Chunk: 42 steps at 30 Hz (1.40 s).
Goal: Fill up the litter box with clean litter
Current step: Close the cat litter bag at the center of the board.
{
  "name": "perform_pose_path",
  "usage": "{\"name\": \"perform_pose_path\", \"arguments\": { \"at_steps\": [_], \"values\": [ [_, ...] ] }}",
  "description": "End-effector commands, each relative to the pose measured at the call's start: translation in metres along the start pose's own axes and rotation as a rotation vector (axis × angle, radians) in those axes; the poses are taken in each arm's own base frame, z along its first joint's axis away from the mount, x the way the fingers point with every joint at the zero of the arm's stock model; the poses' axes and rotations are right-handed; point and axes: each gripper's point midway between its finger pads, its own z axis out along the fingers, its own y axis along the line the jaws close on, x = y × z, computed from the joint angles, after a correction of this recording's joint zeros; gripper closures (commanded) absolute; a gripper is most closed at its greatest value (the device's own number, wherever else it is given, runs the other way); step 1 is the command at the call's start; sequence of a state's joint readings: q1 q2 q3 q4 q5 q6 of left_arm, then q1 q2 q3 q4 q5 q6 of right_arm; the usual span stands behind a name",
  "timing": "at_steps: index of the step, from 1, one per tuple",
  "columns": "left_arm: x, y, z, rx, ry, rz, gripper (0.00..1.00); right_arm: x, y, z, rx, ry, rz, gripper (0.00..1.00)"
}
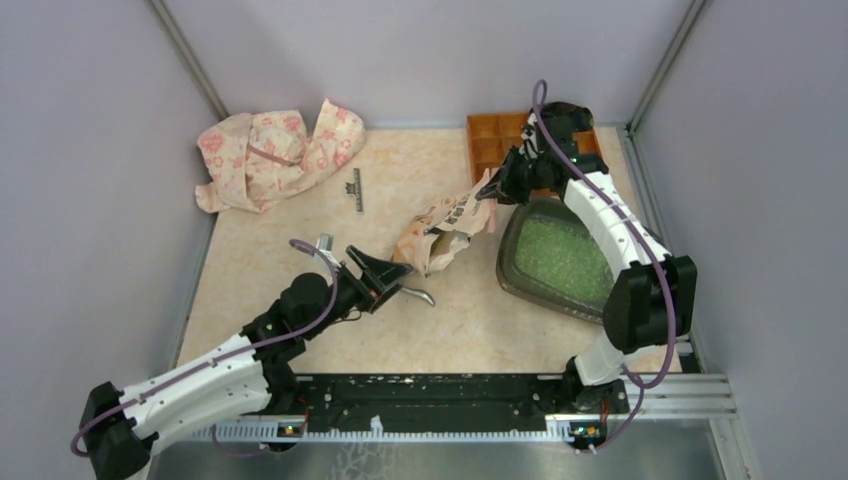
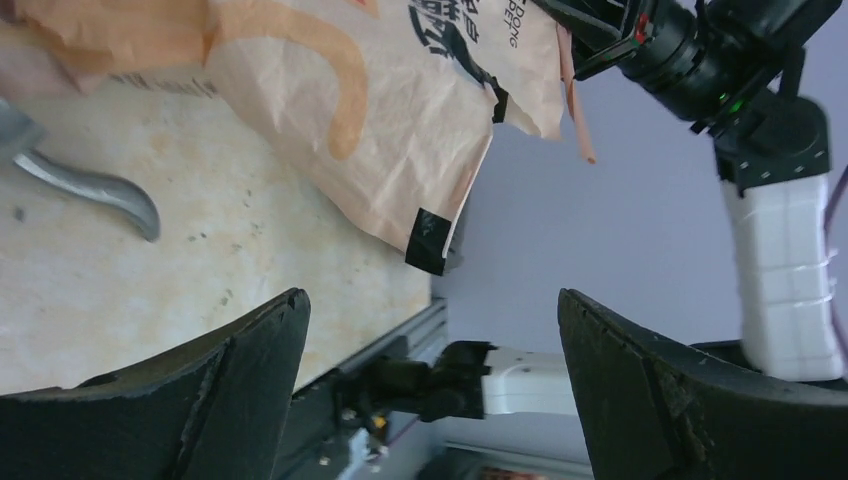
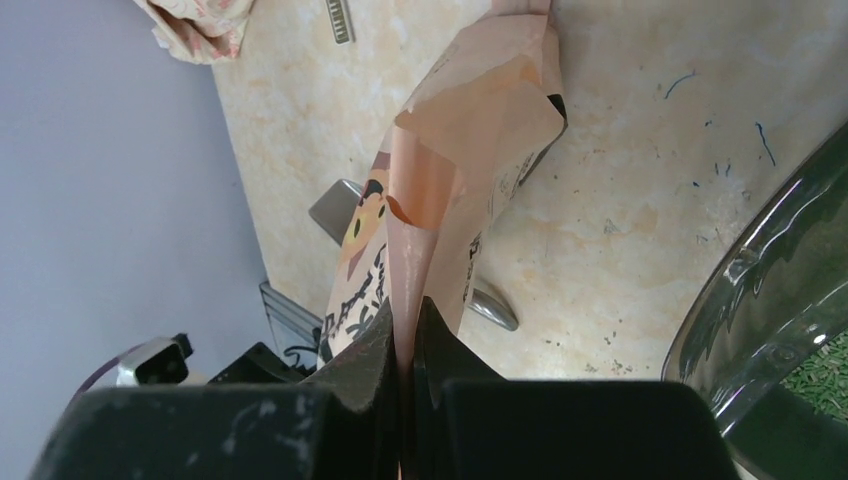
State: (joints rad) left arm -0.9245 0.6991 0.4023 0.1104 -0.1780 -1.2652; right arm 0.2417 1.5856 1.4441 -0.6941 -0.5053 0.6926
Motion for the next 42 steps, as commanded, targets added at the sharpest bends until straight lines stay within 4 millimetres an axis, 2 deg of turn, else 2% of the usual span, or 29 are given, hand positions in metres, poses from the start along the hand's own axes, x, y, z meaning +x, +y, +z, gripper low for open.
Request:
{"name": "perform_pose_path", "arguments": {
  "at_steps": [1,7,14,21,28,31,34,39,42],
  "values": [
    [0.006,-0.010,0.000,0.050,0.038,-0.352,0.01,-0.005,0.027,-0.012,-0.110,-0.049,-0.061,1.00],
    [0.019,-0.002,0.013,0.045,0.088,-0.496,0.01,-0.008,0.034,-0.014,-0.138,-0.063,-0.062,1.00],
    [-0.003,0.000,0.029,0.076,-0.038,-0.573,0.01,-0.006,0.041,-0.020,-0.168,-0.068,-0.061,1.00],
    [-0.024,0.013,0.036,0.051,-0.166,-0.640,0.01,-0.001,0.047,-0.028,-0.204,-0.071,-0.058,1.00],
    [-0.009,0.028,0.059,0.003,-0.113,-0.727,0.01,0.001,0.048,-0.029,-0.218,-0.069,-0.053,1.00],
    [-0.009,0.038,0.063,-0.014,-0.130,-0.734,0.01,0.001,0.049,-0.030,-0.219,-0.070,-0.055,1.00],
    [-0.016,0.054,0.064,-0.058,-0.167,-0.735,0.01,0.002,0.048,-0.030,-0.217,-0.068,-0.055,1.00],
    [-0.036,0.060,0.072,-0.118,-0.209,-0.710,0.01,0.004,0.048,-0.031,-0.227,-0.063,-0.054,1.00],
    [-0.043,0.061,0.076,-0.154,-0.232,-0.685,0.08,0.004,0.051,-0.032,-0.240,-0.059,-0.053,1.00]
  ]
}}
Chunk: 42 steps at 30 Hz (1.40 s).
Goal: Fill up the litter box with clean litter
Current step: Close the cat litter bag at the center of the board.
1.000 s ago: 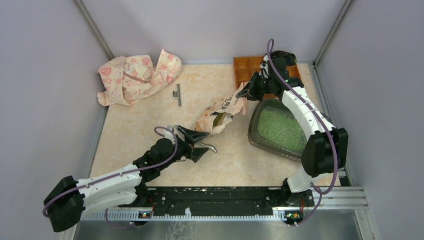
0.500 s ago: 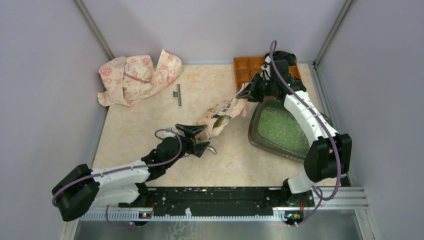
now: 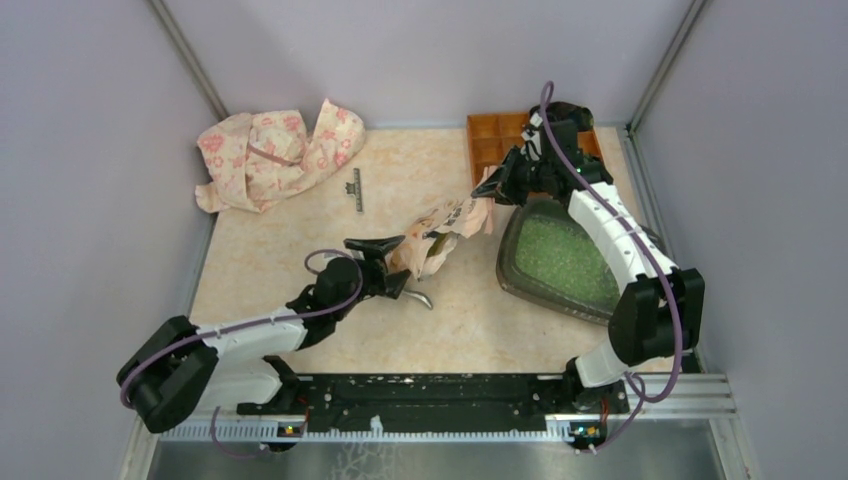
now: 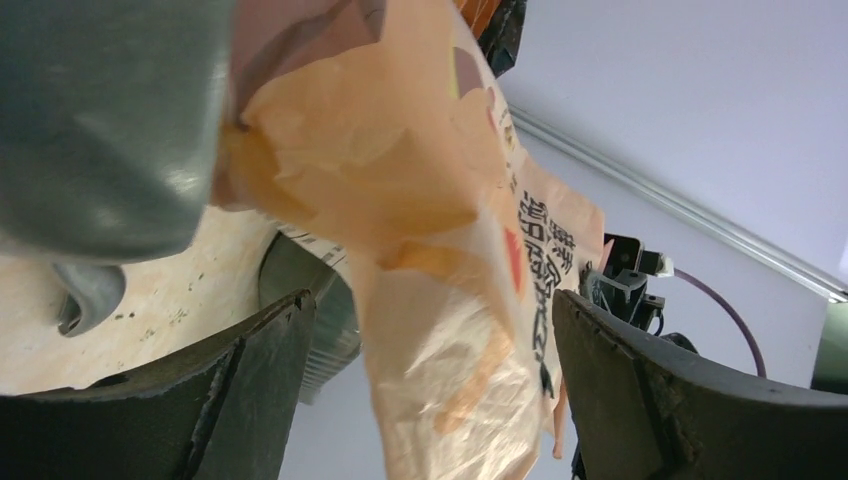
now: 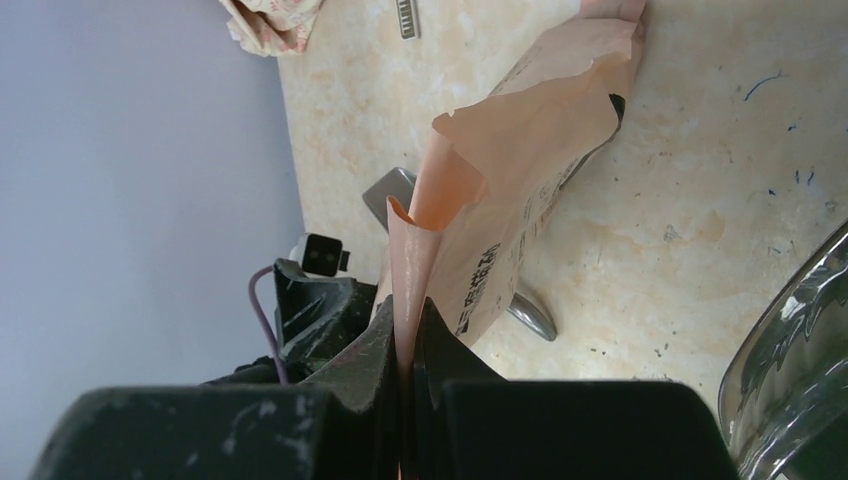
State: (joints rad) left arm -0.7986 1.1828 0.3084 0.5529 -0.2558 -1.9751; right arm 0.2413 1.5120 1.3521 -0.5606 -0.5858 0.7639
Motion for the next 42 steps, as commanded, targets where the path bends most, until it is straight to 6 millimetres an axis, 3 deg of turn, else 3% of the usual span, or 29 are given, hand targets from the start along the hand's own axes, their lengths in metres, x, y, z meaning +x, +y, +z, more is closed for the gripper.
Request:
{"name": "perform_pose_path", "arguments": {
  "at_steps": [1,4,7,11,18,20,22,26,29,32,35,42],
  "values": [
    [0.001,-0.015,0.009,-0.017,-0.022,0.030,0.12,-0.001,0.034,-0.019,-0.121,-0.033,-0.062,1.00],
    [0.011,-0.020,0.017,-0.018,0.011,0.039,0.22,-0.001,0.035,-0.019,-0.127,-0.034,-0.056,1.00],
    [0.023,-0.017,0.021,-0.038,0.064,0.057,0.07,0.000,0.034,-0.019,-0.127,-0.033,-0.054,1.00],
    [0.026,-0.014,0.026,-0.040,0.083,0.053,0.08,0.000,0.033,-0.017,-0.133,-0.028,-0.049,1.00],
    [0.028,-0.016,0.026,-0.022,0.095,0.049,0.33,-0.003,0.037,-0.018,-0.141,-0.039,-0.046,1.00],
    [0.025,-0.023,0.028,-0.002,0.082,0.048,0.56,-0.004,0.038,-0.019,-0.141,-0.044,-0.047,1.00],
    [0.026,-0.032,0.030,0.018,0.110,0.059,0.72,-0.004,0.038,-0.019,-0.140,-0.045,-0.045,1.00],
    [0.023,-0.051,0.031,0.036,0.135,0.092,0.83,-0.008,0.038,-0.021,-0.137,-0.053,-0.049,1.00],
    [0.016,-0.069,0.025,0.044,0.129,0.139,0.75,-0.016,0.039,-0.025,-0.137,-0.078,-0.062,1.00],
    [0.007,-0.084,0.017,0.067,0.123,0.185,0.48,-0.028,0.039,-0.031,-0.130,-0.125,-0.084,1.00],
    [0.000,-0.090,0.013,0.057,0.120,0.223,0.32,-0.040,0.040,-0.033,-0.140,-0.161,-0.091,1.00],
    [-0.006,-0.085,0.018,0.025,0.148,0.268,0.32,-0.067,0.055,-0.023,-0.193,-0.202,-0.066,1.00]
  ]
}}
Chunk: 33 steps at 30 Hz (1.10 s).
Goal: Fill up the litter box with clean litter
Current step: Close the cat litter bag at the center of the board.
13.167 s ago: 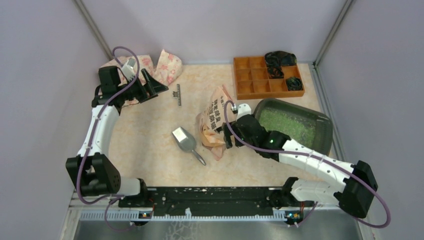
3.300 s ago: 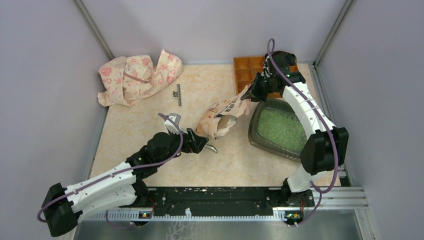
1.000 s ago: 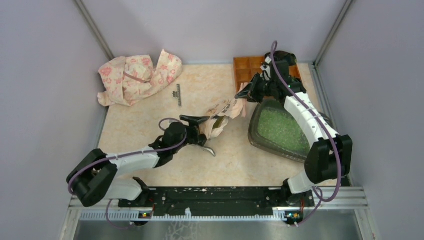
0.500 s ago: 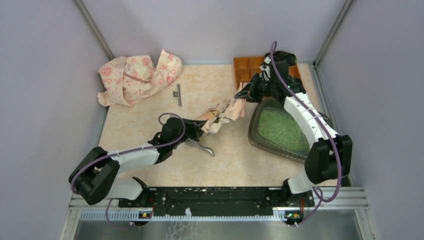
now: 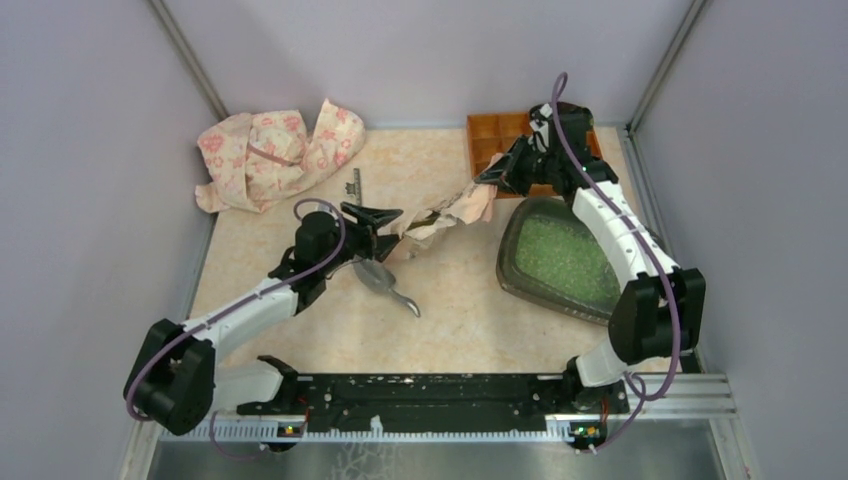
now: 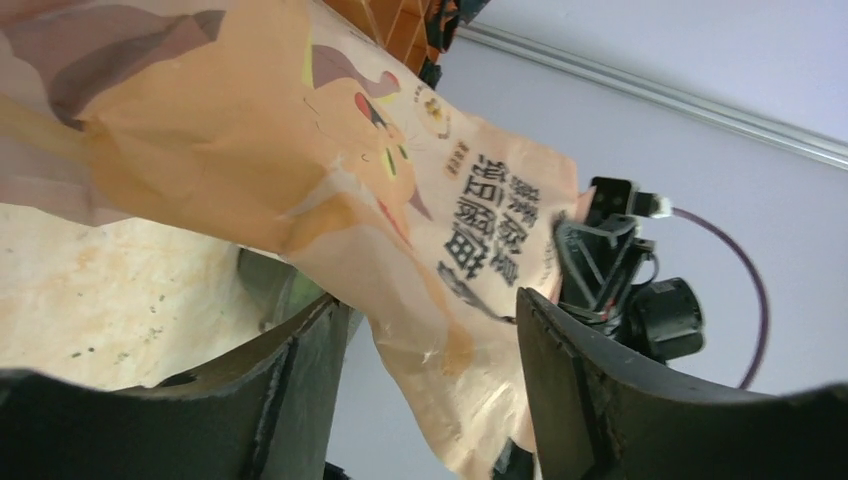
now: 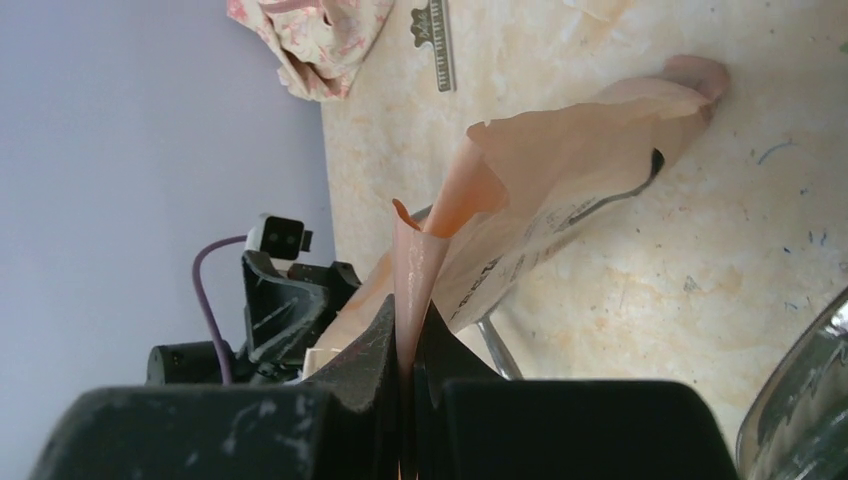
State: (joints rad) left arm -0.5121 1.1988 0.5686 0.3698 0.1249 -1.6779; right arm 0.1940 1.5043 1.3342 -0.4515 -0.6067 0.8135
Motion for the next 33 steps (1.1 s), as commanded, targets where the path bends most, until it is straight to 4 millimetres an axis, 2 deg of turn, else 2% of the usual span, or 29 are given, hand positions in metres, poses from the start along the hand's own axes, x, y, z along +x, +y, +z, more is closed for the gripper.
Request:
{"name": "perform_pose_path", "arguments": {
  "at_steps": [1,2,4,5,8,12,17,22,26,33],
  "values": [
    [0.001,-0.008,0.004,0.001,0.037,0.062,0.29,-0.047,0.056,-0.008,-0.154,-0.125,-0.063,1.00],
    [0.004,-0.008,0.005,-0.007,0.050,0.068,0.26,-0.051,0.059,-0.005,-0.168,-0.132,-0.040,1.00],
    [0.006,-0.006,0.006,-0.040,0.065,0.066,0.06,-0.060,0.065,0.000,-0.192,-0.151,0.015,1.00],
    [0.007,-0.007,0.007,-0.044,0.070,0.066,0.02,-0.063,0.067,0.003,-0.199,-0.162,0.040,1.00],
    [0.008,-0.010,0.006,-0.038,0.074,0.053,0.01,-0.069,0.069,0.008,-0.204,-0.201,0.094,1.00],
    [0.012,-0.012,0.006,-0.045,0.093,0.037,0.01,-0.066,0.066,0.013,-0.204,-0.254,0.143,1.00],
    [0.007,0.007,0.009,-0.125,0.076,0.001,0.01,-0.057,0.067,0.019,-0.214,-0.274,0.189,1.00],
    [0.009,0.019,0.014,-0.156,0.088,-0.038,0.01,-0.053,0.075,0.011,-0.235,-0.329,0.203,1.00],
    [0.013,0.022,0.020,-0.193,0.106,-0.066,0.01,-0.048,0.078,0.005,-0.256,-0.355,0.226,1.00],
    [0.008,0.022,0.025,-0.198,0.070,-0.102,0.01,-0.039,0.080,-0.008,-0.279,-0.364,0.240,1.00]
  ]
}}
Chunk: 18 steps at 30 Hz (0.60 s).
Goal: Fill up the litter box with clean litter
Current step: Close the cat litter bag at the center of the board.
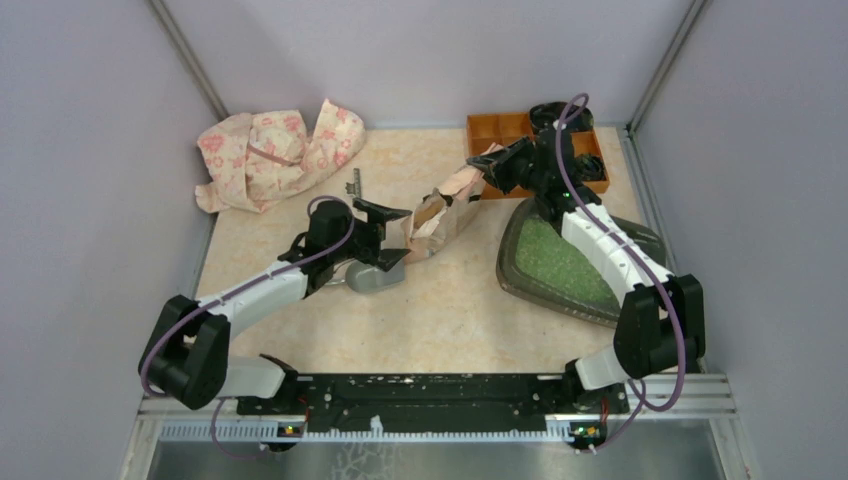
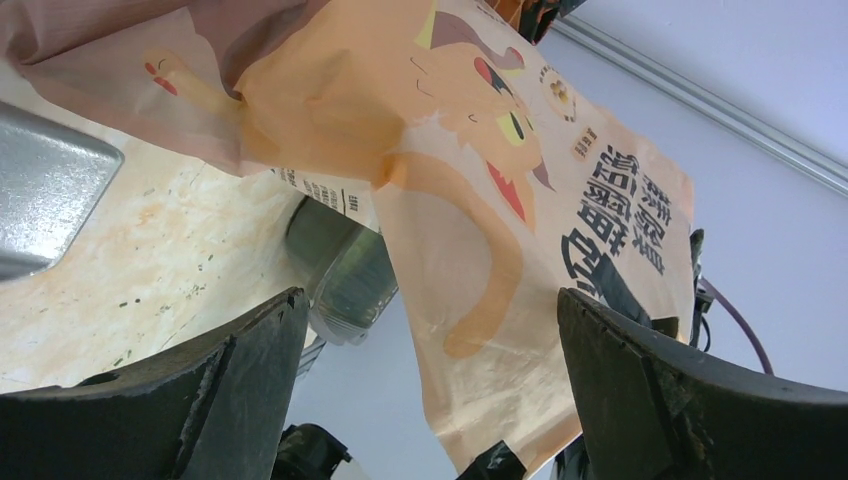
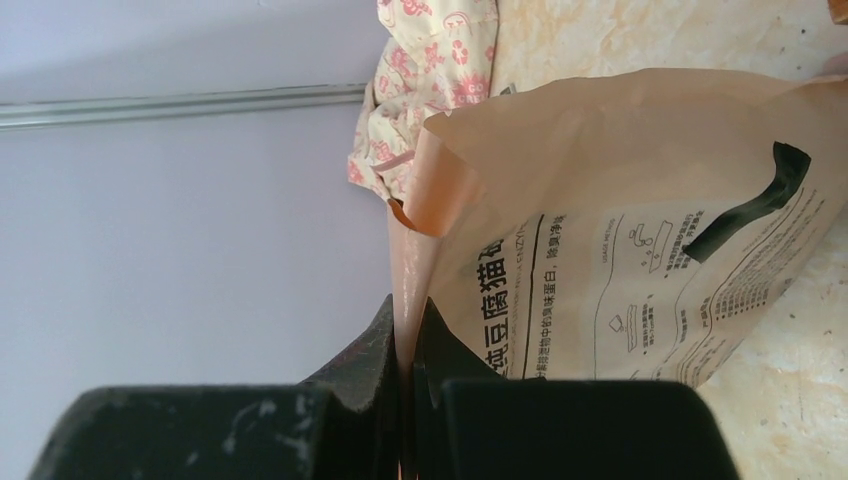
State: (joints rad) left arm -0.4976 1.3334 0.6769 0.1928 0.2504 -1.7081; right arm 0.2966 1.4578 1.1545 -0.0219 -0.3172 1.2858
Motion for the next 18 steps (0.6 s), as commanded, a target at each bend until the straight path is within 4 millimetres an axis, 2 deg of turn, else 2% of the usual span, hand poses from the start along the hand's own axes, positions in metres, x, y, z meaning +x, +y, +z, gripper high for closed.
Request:
{"name": "perform_pose_path", "arguments": {
  "at_steps": [1,8,13,15,18],
  "values": [
    [0.001,-0.016,0.004,0.019,-0.005,-0.037,0.01,-0.003,0.054,-0.027,-0.175,-0.050,-0.029,1.00],
    [0.008,-0.041,0.015,0.021,0.008,-0.025,0.03,0.001,0.046,-0.029,-0.163,-0.061,-0.017,1.00],
    [0.004,-0.051,0.015,0.049,-0.015,0.001,0.13,0.000,0.050,-0.032,-0.146,-0.060,-0.043,1.00],
    [0.003,-0.054,0.011,0.073,-0.027,0.008,0.22,-0.001,0.052,-0.034,-0.145,-0.064,-0.061,1.00],
    [0.000,-0.062,0.007,0.119,-0.031,0.019,0.51,0.001,0.051,-0.035,-0.133,-0.056,-0.086,1.00]
  ]
}}
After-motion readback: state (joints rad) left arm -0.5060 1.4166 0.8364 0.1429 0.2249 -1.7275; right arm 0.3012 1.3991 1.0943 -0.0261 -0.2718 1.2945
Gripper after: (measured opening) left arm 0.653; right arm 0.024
